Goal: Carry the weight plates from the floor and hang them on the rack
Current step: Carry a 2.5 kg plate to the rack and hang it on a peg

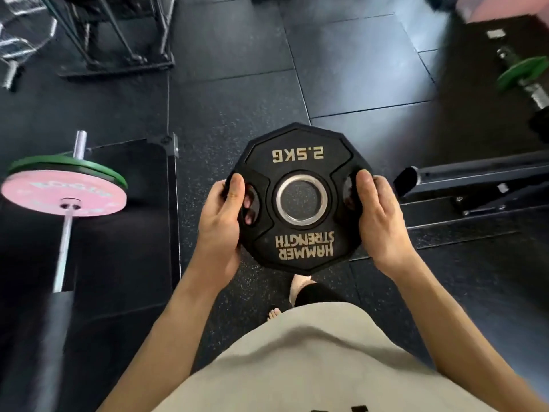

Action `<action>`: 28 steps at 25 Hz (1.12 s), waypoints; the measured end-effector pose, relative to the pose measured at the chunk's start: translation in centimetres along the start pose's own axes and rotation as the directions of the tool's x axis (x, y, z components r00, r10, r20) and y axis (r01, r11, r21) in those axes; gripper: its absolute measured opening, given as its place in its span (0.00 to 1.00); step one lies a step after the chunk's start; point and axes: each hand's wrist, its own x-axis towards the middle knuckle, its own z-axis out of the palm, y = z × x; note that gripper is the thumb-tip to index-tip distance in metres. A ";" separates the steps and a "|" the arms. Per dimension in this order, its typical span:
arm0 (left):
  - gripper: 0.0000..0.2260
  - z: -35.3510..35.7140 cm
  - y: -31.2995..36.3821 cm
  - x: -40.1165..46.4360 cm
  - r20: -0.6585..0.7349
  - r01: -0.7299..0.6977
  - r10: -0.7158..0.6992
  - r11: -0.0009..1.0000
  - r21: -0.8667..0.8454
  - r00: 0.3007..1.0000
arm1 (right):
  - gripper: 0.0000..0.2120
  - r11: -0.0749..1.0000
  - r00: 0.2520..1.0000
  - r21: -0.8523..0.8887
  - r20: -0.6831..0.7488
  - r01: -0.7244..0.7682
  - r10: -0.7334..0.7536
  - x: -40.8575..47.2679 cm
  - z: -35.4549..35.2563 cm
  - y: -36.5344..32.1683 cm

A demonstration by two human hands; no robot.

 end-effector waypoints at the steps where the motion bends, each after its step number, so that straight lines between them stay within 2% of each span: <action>1: 0.10 -0.2 0.7 2.1 -0.008 -0.011 0.011 1.000 -0.005 1.000 | 0.15 1.000 1.000 0.014 0.004 -0.007 0.007 2.3 1.2 -0.5; 11: 0.10 3.8 9.1 25.9 -0.074 -0.058 0.058 0.998 0.000 0.996 | 0.14 0.997 0.999 0.082 0.046 0.008 -0.012 26.7 8.7 -8.1; 16: 0.10 5.5 13.4 37.5 -0.014 -0.051 0.051 0.999 -0.002 0.999 | 0.14 0.994 0.999 0.112 0.035 -0.011 0.007 37.9 11.8 -11.0; 21: 0.17 7.3 18.5 52.9 0.082 -0.030 0.029 0.999 0.010 0.996 | 0.15 0.984 0.997 0.181 -0.079 0.010 0.004 50.7 16.7 -14.2; 24: 0.12 8.9 22.0 60.7 0.169 -0.005 -0.004 0.999 0.052 0.986 | 0.15 0.985 0.982 0.169 -0.188 0.014 0.018 56.9 18.4 -16.5; 28: 0.12 13.0 26.1 71.1 0.297 0.038 -0.082 0.988 0.150 0.951 | 0.15 0.981 0.938 0.193 -0.342 0.012 0.056 64.9 19.2 -18.8</action>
